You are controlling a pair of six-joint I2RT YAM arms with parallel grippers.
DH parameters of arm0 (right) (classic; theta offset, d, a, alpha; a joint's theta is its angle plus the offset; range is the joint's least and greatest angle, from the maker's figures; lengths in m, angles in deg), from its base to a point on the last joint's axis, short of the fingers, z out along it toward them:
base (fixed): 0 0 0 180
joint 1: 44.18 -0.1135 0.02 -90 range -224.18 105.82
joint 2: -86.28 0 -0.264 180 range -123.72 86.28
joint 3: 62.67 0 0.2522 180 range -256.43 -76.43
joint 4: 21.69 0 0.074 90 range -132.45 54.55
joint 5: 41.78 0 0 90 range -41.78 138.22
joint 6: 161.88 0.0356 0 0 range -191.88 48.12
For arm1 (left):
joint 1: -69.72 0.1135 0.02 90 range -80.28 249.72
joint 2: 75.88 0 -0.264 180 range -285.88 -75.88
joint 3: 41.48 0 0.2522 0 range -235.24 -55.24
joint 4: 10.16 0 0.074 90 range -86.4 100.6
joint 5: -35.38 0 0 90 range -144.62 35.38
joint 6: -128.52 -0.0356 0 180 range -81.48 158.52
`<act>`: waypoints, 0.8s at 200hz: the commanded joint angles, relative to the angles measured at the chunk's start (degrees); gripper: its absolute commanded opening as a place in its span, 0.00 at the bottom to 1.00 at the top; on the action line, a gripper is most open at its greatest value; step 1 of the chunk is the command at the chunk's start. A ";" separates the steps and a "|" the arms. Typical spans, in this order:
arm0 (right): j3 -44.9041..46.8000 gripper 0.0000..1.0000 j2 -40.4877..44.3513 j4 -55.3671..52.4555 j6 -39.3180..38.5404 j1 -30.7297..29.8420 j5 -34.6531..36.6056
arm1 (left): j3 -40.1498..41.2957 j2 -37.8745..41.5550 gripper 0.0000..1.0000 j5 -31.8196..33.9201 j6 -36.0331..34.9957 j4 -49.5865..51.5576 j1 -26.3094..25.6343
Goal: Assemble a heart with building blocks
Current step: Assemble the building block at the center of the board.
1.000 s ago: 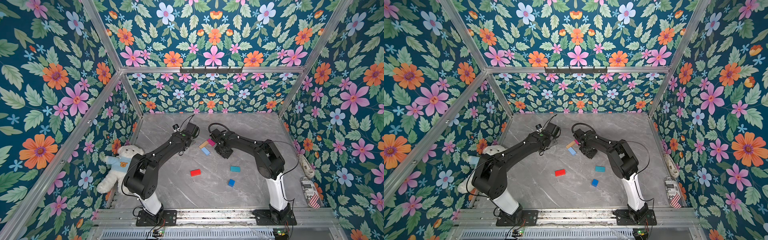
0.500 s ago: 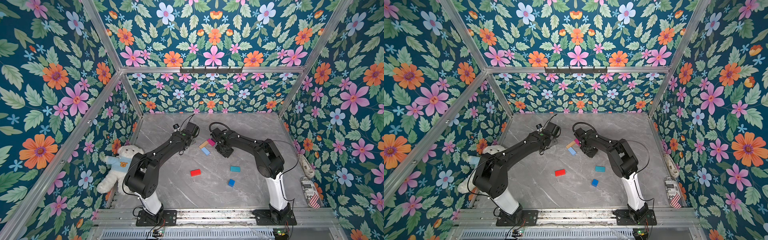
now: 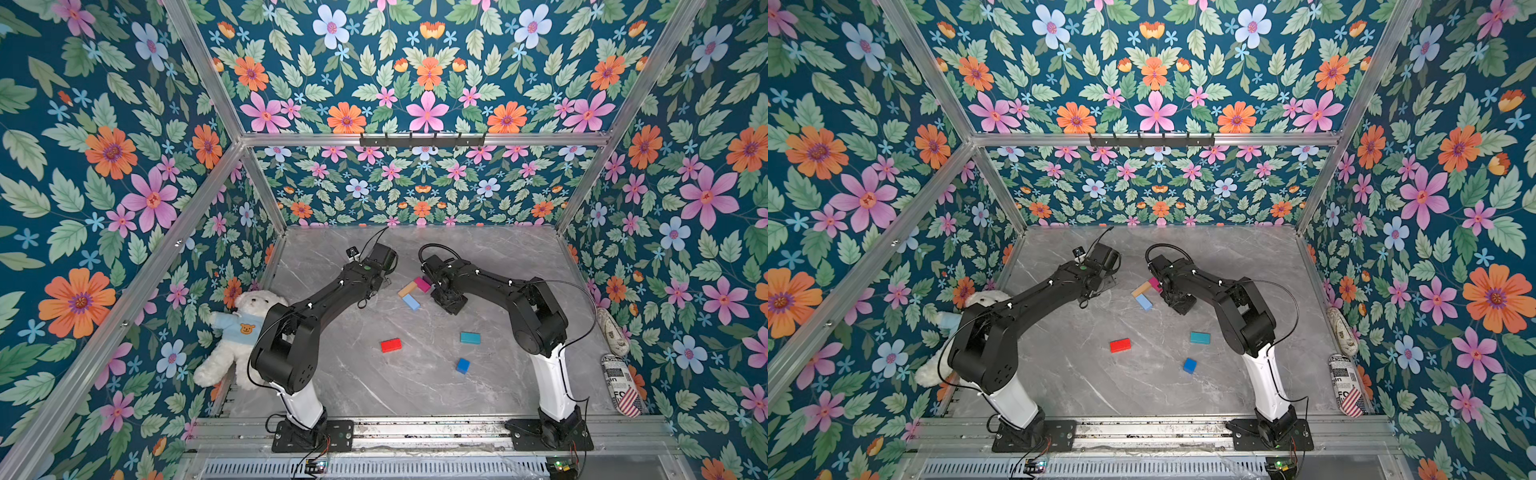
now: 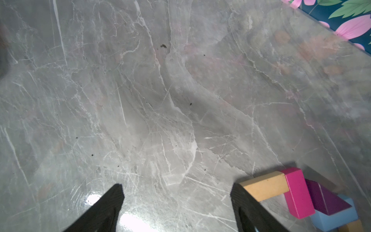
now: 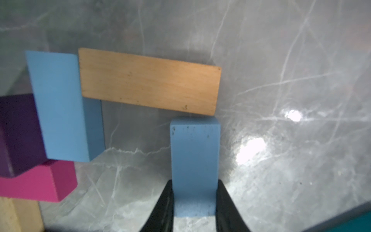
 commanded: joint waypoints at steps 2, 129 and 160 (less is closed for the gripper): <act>-0.27 0.00 -0.77 -0.69 1.15 0.25 0.38 | -0.65 -0.40 0.87 -0.24 -0.77 -0.07 0.14; -0.29 0.19 -2.08 -1.85 0.85 0.84 -1.64 | -0.83 -1.11 0.88 -0.75 -0.85 -0.30 0.75; -0.03 0.33 -2.12 -2.12 1.02 0.80 -2.08 | -0.57 -1.11 0.88 -0.94 -0.76 -0.46 0.85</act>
